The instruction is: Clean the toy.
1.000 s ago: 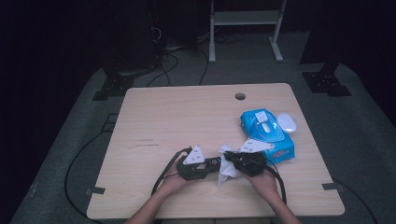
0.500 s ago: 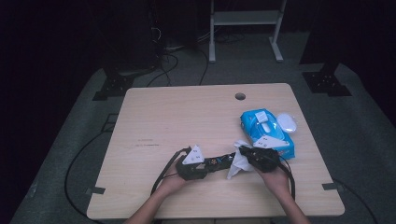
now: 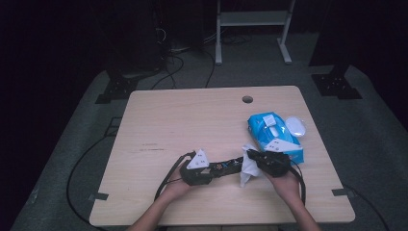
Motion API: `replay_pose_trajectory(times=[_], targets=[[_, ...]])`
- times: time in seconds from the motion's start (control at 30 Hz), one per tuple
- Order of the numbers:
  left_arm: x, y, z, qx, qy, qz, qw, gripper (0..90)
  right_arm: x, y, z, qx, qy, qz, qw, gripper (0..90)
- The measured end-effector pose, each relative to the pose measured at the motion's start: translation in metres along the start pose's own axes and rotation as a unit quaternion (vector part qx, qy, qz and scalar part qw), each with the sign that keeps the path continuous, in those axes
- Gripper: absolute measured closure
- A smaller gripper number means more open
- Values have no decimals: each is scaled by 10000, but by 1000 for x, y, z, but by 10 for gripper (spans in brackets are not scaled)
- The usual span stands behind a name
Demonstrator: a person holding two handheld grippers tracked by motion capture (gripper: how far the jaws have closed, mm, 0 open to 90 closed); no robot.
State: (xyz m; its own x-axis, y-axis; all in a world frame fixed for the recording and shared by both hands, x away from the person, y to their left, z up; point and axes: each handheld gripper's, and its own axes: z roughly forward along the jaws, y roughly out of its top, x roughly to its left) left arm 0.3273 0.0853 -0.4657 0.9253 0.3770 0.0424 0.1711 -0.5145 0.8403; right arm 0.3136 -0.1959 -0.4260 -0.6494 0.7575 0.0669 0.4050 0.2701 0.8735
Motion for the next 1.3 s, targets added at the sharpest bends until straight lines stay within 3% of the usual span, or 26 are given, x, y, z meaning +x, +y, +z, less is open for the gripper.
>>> replay_pose_trajectory(times=[0.07,0.17,0.23,0.27,0.33,0.43,0.53,0.63,0.77,0.83,1.07,1.2,1.3], targets=[[0,0,0,5,14,5,10000,655,12,3,3,35,150,-311,9994,860],[0,0,-1,-14,27,-8,10000,655,11,0,7,137,65,-352,9993,859],[0,0,-2,-26,16,0,10000,653,0,-5,8,181,-55,-249,9995,859],[0,1,-3,-81,31,4,10000,654,-6,-6,6,143,-80,-90,9998,860],[1,2,-5,-120,54,-9,9999,654,-12,-5,1,195,-347,-34,9992,860],[3,1,-6,-161,49,-92,9998,655,-14,-4,-4,36,-178,153,9997,860],[4,1,-6,-156,43,-82,9998,655,-6,-3,1,92,-23,-18,10000,859],[3,1,-6,-157,35,-74,9998,655,-4,-4,4,187,-104,-137,9997,859],[3,1,-6,-163,-82,-119,9998,638,-12,-5,3,200,-155,39,9997,859],[3,2,-4,-142,-122,-140,9997,592,-11,-7,4,183,-170,35,9997,859],[3,-1,2,15,-164,-113,9998,610,-8,-5,5,197,-117,30,9997,860],[3,-1,3,-15,-152,-125,9998,668,6,-1,12,216,101,-149,9996,860],[1,-1,3,-14,-195,-84,9998,674,22,3,23,235,430,-230,9985,860]])
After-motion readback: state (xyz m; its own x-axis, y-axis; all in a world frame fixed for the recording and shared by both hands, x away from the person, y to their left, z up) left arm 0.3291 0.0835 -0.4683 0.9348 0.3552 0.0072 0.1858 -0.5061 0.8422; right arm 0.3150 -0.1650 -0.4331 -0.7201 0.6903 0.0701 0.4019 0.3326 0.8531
